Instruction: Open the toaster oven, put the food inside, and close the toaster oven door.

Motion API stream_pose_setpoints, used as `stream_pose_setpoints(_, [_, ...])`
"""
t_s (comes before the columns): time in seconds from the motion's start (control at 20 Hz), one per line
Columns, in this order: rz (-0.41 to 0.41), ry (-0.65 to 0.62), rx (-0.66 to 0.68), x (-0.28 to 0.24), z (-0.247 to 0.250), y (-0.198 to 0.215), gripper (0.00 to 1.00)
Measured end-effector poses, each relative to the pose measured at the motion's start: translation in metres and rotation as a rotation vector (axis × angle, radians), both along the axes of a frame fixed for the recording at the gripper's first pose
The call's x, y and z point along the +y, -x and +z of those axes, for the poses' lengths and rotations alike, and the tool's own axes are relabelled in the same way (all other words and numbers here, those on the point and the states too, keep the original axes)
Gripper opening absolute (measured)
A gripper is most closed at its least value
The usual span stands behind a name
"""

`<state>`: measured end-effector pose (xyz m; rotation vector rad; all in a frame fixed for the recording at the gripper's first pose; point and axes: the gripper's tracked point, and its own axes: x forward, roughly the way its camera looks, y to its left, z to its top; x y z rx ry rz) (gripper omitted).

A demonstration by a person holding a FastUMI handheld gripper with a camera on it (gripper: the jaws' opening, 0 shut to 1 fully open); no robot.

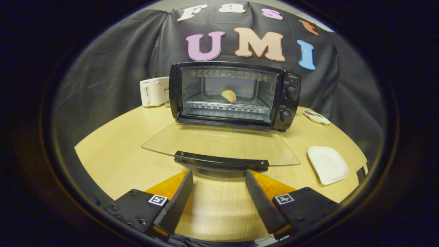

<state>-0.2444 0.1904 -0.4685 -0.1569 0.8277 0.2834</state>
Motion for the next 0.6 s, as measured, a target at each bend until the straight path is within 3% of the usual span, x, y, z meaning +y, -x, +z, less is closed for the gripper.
stream_pose_setpoints(0.35, [-0.043,0.032,-0.077,0.000,0.005,-0.006,0.97])
stream_pose_setpoints(0.6, [-0.050,-0.013,-0.204,0.006,0.043,-0.028,0.99])
